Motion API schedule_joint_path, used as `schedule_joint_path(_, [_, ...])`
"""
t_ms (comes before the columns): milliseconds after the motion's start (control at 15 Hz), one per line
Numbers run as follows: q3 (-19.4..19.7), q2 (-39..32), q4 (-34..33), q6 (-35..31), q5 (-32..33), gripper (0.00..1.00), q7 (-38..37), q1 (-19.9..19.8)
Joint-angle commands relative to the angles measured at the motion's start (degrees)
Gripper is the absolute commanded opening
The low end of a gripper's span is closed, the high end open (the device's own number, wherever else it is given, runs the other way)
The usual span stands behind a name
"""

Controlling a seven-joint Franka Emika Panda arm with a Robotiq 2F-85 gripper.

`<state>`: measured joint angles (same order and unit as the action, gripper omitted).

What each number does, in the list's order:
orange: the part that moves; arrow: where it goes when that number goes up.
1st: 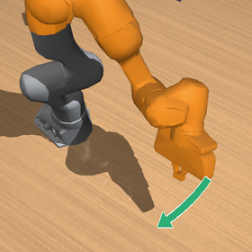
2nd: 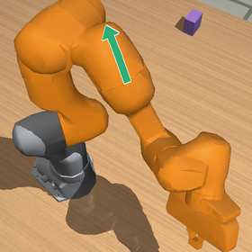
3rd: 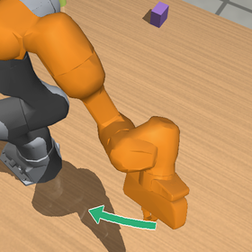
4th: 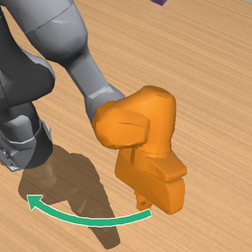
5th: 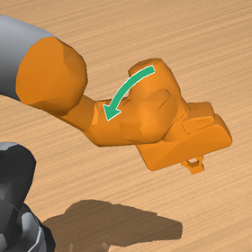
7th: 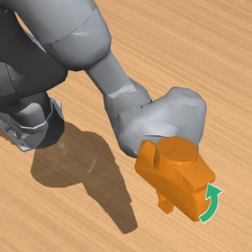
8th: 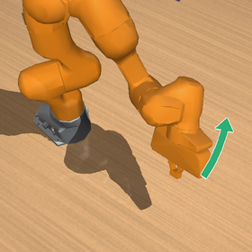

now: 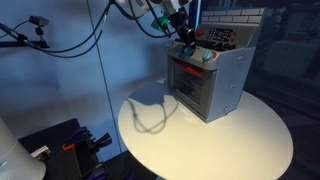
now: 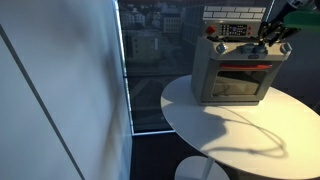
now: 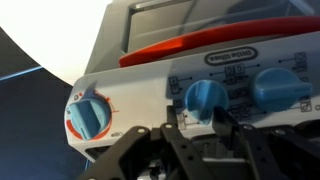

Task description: Turn the third knob from the left on the stove to the right

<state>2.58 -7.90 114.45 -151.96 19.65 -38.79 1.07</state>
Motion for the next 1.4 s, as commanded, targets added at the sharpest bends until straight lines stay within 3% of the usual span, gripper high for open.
schedule_joint_path(0, [0.90,-0.95,-1.75,1.27,-1.22,0.22,1.68,0.46])
schedule_joint_path(133, [0.92,-1.02,-1.86,1.33,-1.37,0.15,1.65,0.54])
schedule_joint_path(200, [0.92,-1.02,-1.87,1.26,-1.38,0.05,1.55,0.61])
schedule_joint_path(267, [0.87,-1.01,-1.95,1.22,-1.72,0.02,1.61,0.75])
schedule_joint_path(333, [0.91,-1.00,-1.93,1.23,-1.91,0.06,1.51,0.78])
schedule_joint_path(933, [1.33,-0.81,-1.37,0.42,-4.76,0.05,0.24,0.55])
schedule_joint_path(1333, [2.11,-0.23,-0.33,-1.50,-6.61,0.05,-4.95,0.54])
